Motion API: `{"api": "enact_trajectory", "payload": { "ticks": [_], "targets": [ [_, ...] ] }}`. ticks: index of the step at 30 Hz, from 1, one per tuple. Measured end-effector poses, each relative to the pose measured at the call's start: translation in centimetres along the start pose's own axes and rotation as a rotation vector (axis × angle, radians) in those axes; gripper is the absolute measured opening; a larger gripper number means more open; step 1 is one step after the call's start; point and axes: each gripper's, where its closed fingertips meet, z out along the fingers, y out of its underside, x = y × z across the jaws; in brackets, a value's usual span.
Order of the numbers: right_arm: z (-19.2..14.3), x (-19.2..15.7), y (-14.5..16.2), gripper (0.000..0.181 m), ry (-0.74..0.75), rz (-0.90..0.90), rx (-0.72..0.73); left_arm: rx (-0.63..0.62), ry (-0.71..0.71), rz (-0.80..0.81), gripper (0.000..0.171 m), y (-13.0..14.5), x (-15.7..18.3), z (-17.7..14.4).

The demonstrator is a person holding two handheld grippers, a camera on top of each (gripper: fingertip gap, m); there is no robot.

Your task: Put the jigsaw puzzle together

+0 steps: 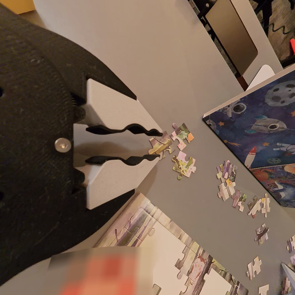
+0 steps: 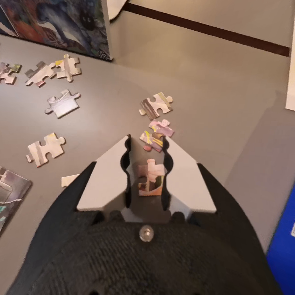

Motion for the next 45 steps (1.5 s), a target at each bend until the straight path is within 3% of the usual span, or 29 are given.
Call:
{"api": "enact_trajectory", "payload": {
  "ticks": [2, 10, 17, 21, 24, 30, 34, 39, 45],
  "targets": [
    [-0.1, -0.5, 0.1, 0.017, -0.018, -0.016, -0.009, -0.001, 0.001, 0.000, 0.020, 0.0, 0.0, 0.0],
    [-0.6, -0.7, 0.4, 0.016, -0.049, -0.007, -0.015, 0.001, -0.002, 0.007, 0.020, 0.0, 0.1, 0.0],
    [-1.9, -2.4, -1.1, 0.016, -0.117, -0.013, 0.067, -0.001, -0.003, 0.008, 0.020, 0.0, 0.1, 0.0],
    [-3.3, -5.0, -2.6, 0.016, -0.198, -0.031, 0.144, -0.002, -0.004, 0.009, 0.020, 0.0, 0.1, 0.1],
    [-4.5, -7.7, -3.8, 0.001, -0.256, -0.080, 0.207, 0.010, -0.007, 0.008, 0.020, -0.1, 0.0, 0.0],
    [-5.6, -12.5, -4.8, 0.007, -0.313, -0.193, 0.233, 0.100, 0.029, -0.030, 0.019, -1.6, 0.8, -0.6],
    [-5.4, -10.2, -4.4, 0.019, -0.235, -0.183, 0.231, 0.085, 0.020, -0.022, 0.019, -1.3, 0.8, -0.4],
    [-4.4, -5.6, -2.8, 0.041, -0.199, -0.038, 0.196, 0.087, 0.024, -0.021, 0.018, -1.3, 0.8, -0.4],
    [-3.0, -3.4, -1.2, 0.043, -0.172, 0.025, 0.131, 0.072, 0.035, -0.013, 0.019, -1.1, 1.1, -0.3]
  ]
}}
